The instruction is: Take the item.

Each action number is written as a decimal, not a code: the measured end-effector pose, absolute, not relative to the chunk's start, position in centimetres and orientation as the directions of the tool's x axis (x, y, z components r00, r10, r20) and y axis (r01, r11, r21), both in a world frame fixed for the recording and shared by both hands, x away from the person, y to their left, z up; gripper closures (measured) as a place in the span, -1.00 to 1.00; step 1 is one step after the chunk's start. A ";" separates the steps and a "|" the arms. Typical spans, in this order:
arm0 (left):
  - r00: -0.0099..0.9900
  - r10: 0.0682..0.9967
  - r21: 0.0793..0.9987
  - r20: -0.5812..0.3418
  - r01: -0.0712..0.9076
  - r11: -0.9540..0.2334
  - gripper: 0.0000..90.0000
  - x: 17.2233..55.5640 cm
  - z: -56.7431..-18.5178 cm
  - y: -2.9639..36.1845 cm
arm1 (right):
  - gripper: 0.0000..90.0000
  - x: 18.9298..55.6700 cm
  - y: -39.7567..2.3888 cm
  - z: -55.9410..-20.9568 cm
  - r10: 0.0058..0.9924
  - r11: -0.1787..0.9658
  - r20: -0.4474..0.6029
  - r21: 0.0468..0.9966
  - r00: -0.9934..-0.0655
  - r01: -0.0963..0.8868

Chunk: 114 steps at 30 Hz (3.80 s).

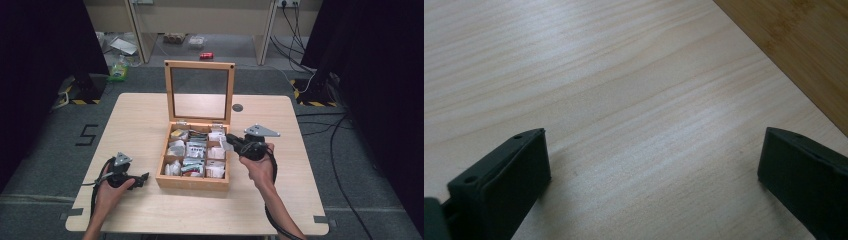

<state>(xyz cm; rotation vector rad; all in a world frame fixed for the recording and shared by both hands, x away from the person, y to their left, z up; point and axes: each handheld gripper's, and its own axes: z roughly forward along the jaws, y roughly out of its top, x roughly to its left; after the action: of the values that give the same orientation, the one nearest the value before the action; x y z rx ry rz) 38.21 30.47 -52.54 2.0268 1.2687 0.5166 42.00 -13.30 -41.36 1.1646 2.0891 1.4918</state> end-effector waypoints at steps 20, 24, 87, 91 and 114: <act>0.445 0.895 0.725 -0.024 0.624 -0.290 -1.00 38.2 -52.5 30.5 | 0.95 42.3 -16.2 -41.2 0.803 0.084 0.191 0.902 -0.565 0.424; 0.445 0.895 0.725 -0.024 0.624 -0.290 -1.00 38.2 -52.6 30.5 | 0.95 42.4 -17.1 -41.3 0.816 0.082 0.185 0.901 -0.548 0.426; 0.445 0.895 0.725 -0.024 0.624 -0.291 -1.00 38.2 -52.5 30.5 | 0.92 43.5 -18.1 -48.5 0.854 0.161 0.187 0.794 -0.487 0.587; 0.445 0.895 0.725 -0.024 0.624 -0.290 -1.00 38.2 -52.6 30.5 | 0.91 43.5 -18.1 -48.7 0.853 0.166 0.183 0.792 -0.489 0.587; 0.445 0.895 0.725 -0.024 0.624 -0.290 -1.00 38.2 -52.5 30.5 | 0.60 44.3 -18.4 -49.7 0.875 0.142 0.204 0.759 -0.439 0.636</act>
<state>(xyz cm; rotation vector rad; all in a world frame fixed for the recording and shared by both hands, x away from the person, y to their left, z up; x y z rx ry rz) 38.21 30.46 -52.55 2.0244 1.2693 0.5161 44.25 -18.40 -49.72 1.4678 2.1359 1.1859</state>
